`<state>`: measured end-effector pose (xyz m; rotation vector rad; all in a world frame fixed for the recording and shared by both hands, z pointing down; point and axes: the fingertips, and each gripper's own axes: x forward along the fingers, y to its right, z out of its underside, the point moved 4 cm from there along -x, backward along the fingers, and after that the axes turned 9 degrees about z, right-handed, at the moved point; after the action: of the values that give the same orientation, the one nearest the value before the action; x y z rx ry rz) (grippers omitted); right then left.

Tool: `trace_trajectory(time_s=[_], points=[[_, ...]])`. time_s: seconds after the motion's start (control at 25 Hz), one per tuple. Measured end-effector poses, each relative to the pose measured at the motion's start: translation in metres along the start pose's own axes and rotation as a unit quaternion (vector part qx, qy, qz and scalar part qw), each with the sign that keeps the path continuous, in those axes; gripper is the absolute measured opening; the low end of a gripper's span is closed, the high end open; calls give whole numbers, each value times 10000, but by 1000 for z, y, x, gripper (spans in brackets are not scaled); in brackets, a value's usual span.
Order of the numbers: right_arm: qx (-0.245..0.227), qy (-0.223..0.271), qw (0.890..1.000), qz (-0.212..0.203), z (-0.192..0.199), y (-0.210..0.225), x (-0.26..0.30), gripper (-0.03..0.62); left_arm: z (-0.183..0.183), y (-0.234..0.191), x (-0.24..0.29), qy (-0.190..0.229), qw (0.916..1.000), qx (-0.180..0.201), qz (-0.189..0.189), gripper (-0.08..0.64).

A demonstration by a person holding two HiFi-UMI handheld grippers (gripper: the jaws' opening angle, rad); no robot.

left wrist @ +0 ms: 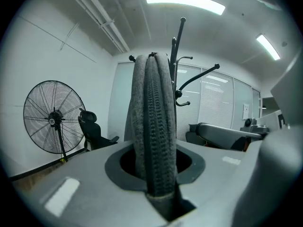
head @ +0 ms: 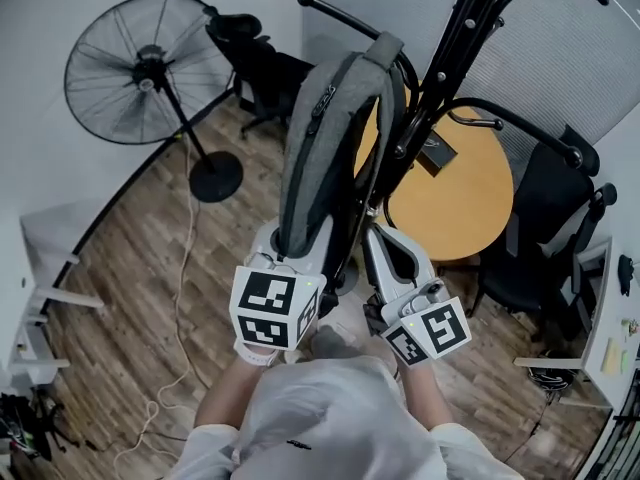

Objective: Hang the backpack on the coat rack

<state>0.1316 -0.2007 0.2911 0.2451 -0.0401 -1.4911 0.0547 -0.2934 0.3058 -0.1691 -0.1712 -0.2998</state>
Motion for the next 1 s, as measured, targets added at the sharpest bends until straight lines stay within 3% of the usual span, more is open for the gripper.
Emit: trace_trajectory(time_s=[0.44, 0.64, 1.0], points=[[76, -301, 9990, 324, 14, 3, -19, 2, 12, 18, 10, -1, 9996, -153, 257, 164], [65, -348, 9985, 429, 20, -4, -26, 2, 19, 30, 11, -123, 9971, -104, 742, 220], [83, -372, 9984, 409, 24, -24, -35, 2, 30, 38, -17, -25, 9966, -184, 807, 249]])
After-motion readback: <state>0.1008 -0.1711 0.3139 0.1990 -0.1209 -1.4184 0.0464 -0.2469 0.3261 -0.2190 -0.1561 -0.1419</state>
